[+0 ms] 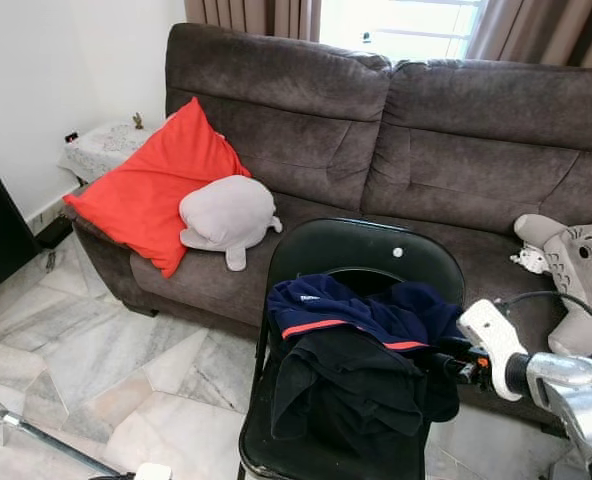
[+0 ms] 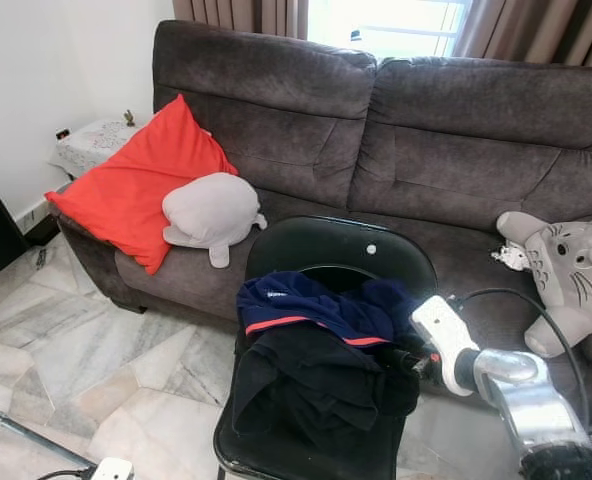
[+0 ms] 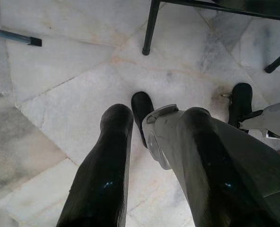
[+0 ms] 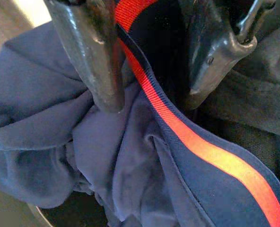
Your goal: Hang hanger
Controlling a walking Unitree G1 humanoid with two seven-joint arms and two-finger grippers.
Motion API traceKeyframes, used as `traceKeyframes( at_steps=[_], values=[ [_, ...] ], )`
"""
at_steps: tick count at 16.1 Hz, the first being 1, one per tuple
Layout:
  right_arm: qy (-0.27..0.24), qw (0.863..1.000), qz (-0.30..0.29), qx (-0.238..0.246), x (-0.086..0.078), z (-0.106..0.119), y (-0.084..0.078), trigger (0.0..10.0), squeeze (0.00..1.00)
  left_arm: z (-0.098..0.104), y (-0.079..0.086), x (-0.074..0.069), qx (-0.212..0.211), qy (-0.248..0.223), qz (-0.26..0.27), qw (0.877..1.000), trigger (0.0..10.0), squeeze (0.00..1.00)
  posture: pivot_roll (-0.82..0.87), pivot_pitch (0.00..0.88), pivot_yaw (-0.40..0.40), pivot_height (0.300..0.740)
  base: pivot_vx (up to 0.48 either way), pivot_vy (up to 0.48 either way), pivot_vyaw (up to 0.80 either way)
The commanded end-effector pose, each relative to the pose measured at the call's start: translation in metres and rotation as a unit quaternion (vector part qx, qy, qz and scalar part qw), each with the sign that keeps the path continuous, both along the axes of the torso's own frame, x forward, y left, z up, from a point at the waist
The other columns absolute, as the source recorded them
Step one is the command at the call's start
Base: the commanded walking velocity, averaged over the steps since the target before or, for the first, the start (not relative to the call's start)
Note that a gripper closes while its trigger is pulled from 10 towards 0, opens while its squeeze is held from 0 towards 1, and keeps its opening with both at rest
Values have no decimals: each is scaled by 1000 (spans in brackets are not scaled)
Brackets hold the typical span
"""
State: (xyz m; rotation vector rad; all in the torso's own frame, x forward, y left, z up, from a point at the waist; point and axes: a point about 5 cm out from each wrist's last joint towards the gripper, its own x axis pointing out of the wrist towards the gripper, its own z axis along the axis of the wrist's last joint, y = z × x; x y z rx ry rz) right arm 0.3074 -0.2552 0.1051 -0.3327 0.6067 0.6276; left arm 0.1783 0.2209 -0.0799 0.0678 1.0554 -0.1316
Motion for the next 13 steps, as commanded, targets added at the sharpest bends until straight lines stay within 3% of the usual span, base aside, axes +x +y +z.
traceKeyframes(
  at_steps=[1, 7, 8, 9, 10, 13],
  values=[
    [-6, 1000, 11, -16, 4, 5, -2, 10000, 0, 0, 0, -1, -1, 6, -5, 1000, 10000, 0, 55, 3, 9, 740, 0, 0, 0],
    [-17, 999, 33, -17, 21, 11, 6, 10000, 0, -1, 0, -1, -1, 7, -7, 1000, 10000, 0, 57, 7, 14, 740, 0, 0, 0],
    [-18, 999, 35, -14, 22, 11, 7, 8667, 0, -1, 0, -2, -1, 7, -6, 1000, 10000, 0, 63, 9, 13, 740, 0, 0, 0],
    [-17, 999, 41, -5, 24, 11, 10, 3255, 0, -1, 0, -2, -2, 8, -6, 1000, 10000, 0, 64, 10, 12, 740, 0, 0, 0],
    [-15, 999, 47, 3, 24, 9, 12, 0, 0, -1, 0, -2, -3, 8, -6, 1000, 10000, 0, 64, 13, 13, 740, 0, 0, 0],
    [-9, 999, 49, 8, 24, 5, 14, 0, 0, -1, 0, -2, -4, 9, -7, 1000, 10000, 0, 65, 15, 13, 740, 0, 0, 0]
  ],
)
